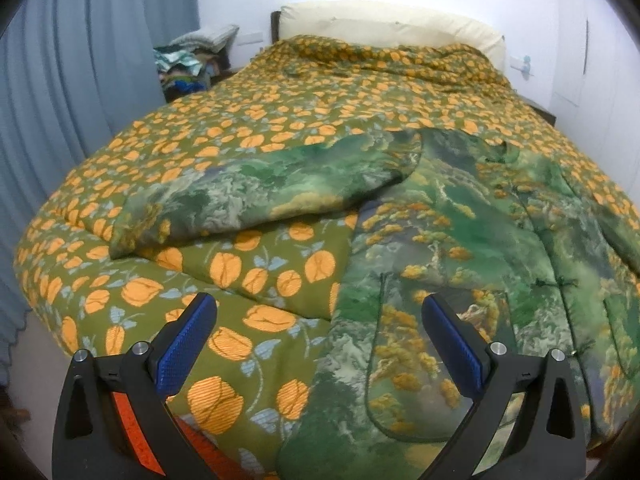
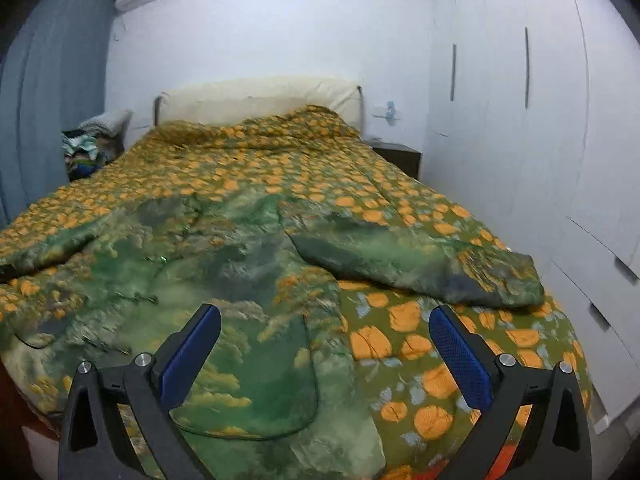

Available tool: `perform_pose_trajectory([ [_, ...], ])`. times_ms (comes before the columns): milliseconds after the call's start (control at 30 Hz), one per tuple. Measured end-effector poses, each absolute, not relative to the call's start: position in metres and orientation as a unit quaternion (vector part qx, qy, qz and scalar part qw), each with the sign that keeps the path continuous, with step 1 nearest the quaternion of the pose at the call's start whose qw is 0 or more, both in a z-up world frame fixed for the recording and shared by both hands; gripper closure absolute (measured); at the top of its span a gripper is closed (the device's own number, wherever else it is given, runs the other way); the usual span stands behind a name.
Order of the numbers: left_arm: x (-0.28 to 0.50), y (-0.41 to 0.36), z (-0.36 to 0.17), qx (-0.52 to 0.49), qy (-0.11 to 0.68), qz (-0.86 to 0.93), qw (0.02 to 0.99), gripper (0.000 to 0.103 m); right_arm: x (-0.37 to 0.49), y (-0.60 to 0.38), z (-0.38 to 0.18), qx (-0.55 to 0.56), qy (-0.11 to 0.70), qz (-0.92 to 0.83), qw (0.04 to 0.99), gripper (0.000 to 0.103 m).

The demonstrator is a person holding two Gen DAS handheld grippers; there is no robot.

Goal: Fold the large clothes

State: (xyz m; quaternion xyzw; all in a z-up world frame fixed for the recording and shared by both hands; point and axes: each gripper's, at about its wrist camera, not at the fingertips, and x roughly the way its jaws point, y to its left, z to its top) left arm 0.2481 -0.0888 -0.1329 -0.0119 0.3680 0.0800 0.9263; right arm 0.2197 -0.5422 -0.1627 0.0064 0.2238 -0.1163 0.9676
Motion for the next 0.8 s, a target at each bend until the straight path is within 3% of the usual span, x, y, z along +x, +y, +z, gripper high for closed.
perform_pose_trajectory([
  [800, 0.260, -0.111, -0.153, 0.016, 0.388, 0.072, 0.919, 0.001, 0.235, -0.533, -0.171, -0.021, 0.240, -0.101, 0.965, 0.001],
])
